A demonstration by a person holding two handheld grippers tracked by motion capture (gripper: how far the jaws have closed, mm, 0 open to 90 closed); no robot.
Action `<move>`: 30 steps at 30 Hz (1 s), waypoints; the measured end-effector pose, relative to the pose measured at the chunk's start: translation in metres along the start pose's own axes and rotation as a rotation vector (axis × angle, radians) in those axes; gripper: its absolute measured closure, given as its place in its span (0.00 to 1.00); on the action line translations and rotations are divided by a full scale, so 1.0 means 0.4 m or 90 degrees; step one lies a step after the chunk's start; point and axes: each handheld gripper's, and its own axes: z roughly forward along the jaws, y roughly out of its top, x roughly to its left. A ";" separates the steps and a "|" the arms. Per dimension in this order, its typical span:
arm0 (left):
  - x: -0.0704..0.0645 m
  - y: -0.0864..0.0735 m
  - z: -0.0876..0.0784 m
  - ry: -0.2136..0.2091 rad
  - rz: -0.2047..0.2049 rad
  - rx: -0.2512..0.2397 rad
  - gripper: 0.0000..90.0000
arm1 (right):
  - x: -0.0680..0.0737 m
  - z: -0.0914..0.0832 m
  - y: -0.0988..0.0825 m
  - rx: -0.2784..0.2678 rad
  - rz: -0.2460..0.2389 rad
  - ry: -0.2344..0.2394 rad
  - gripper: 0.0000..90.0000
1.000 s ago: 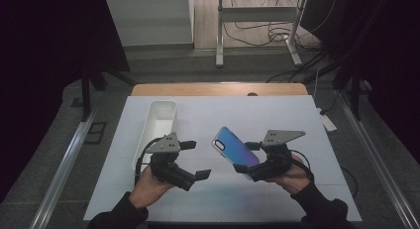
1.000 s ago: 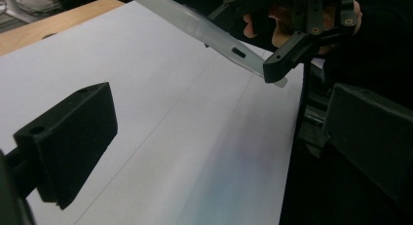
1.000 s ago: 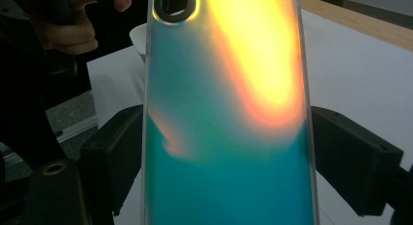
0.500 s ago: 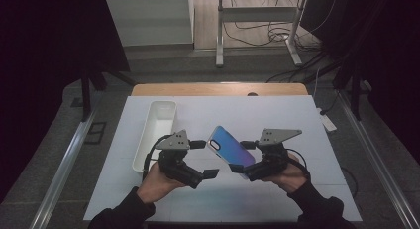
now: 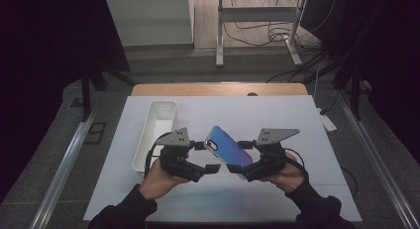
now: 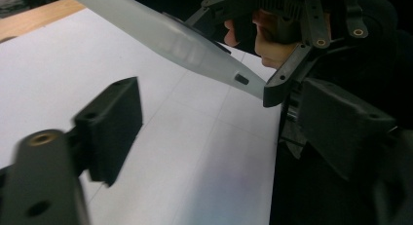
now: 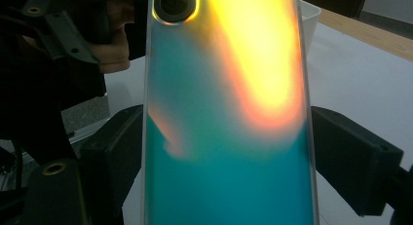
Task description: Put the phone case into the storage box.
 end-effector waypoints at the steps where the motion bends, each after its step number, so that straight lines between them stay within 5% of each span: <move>1: 0.002 -0.002 0.000 -0.006 -0.003 -0.001 0.31 | 0.000 0.000 -0.001 0.000 -0.001 0.001 0.18; 13: 0.014 -0.013 -0.003 -0.078 -0.018 -0.004 0.71 | 0.002 0.004 -0.005 0.005 -0.003 0.014 0.18; 30: 0.034 -0.029 -0.001 -0.162 -0.041 -0.018 0.91 | 0.012 0.016 -0.009 0.020 -0.013 0.038 0.18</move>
